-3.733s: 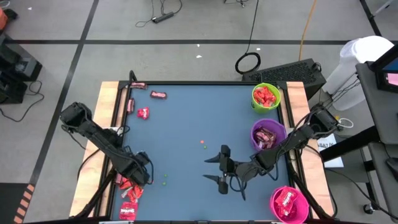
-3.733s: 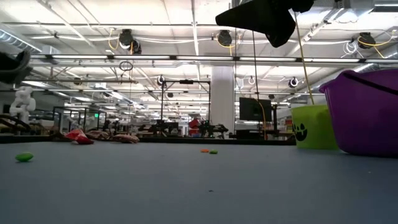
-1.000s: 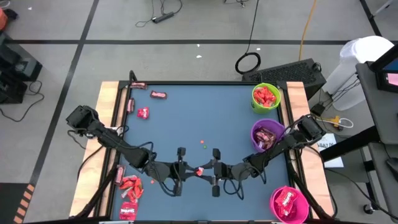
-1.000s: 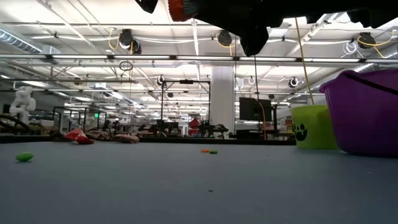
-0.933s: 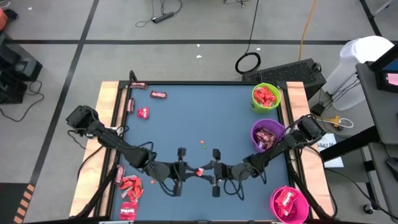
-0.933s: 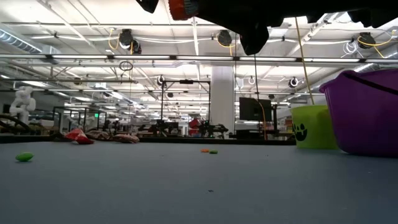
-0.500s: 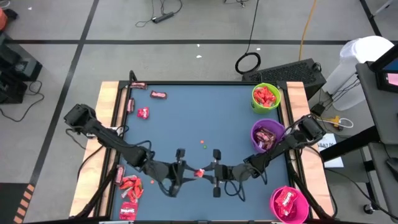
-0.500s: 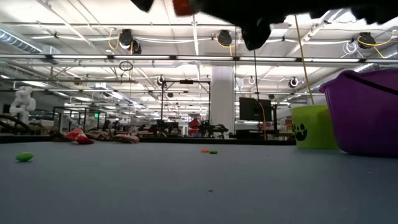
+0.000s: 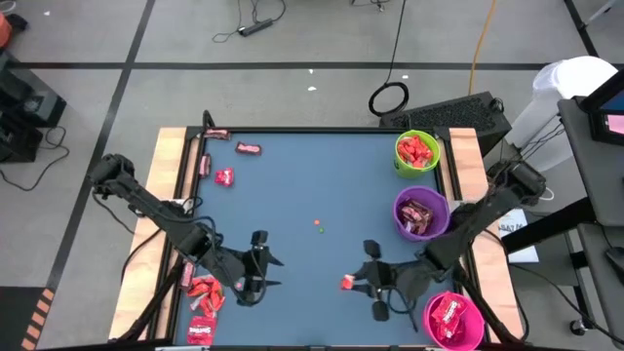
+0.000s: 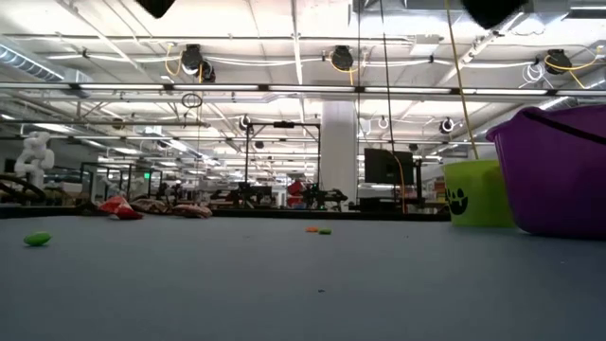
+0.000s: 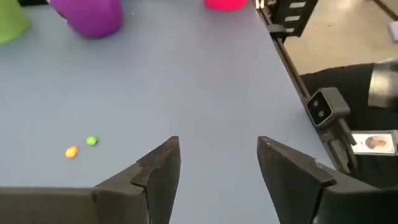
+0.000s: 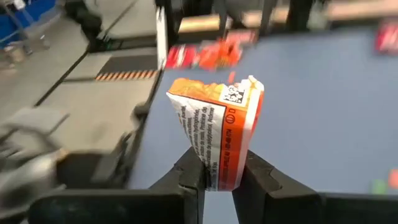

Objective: Organize candy in baskets
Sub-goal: Put the orange chocolate bar into the pink bucket

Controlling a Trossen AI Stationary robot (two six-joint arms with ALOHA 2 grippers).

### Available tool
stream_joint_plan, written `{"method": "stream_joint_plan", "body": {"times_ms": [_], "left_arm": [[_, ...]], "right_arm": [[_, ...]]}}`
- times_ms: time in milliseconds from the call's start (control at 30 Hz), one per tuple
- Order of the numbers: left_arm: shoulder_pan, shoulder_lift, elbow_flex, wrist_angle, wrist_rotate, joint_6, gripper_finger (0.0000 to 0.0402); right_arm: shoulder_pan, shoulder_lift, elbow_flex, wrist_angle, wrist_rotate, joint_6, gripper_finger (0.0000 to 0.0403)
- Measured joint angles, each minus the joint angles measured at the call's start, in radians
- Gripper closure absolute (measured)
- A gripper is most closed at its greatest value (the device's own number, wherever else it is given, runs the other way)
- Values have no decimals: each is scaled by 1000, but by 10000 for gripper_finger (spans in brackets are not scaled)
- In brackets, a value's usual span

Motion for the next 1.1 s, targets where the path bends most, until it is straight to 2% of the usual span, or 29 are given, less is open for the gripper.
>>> {"method": "stream_joint_plan", "body": {"times_ms": [167, 333, 400, 700, 867, 967, 1100], "left_arm": [[0, 18, -1, -17, -36, -21, 184], [3, 18, -1, -17, -75, -25, 184], [3, 18, -1, -17, -88, -27, 184], [2, 18, -1, -8, -91, -29, 184], [2, 18, -1, -8, -100, -28, 184], [2, 18, -1, -8, -105, -28, 184], [2, 18, -1, -9, -106, -28, 184]], "right_arm": [[91, -86, 95, -373, -36, 260, 354], [188, -92, 248, -764, -76, 528, 357], [225, -87, 289, -854, -116, 656, 357], [391, -78, 320, -1058, -240, 1217, 358], [487, -48, 318, -1213, -380, 1529, 358], [534, -27, 318, -1231, -403, 1629, 358], [562, 6, 318, -1229, -402, 1678, 358]]}}
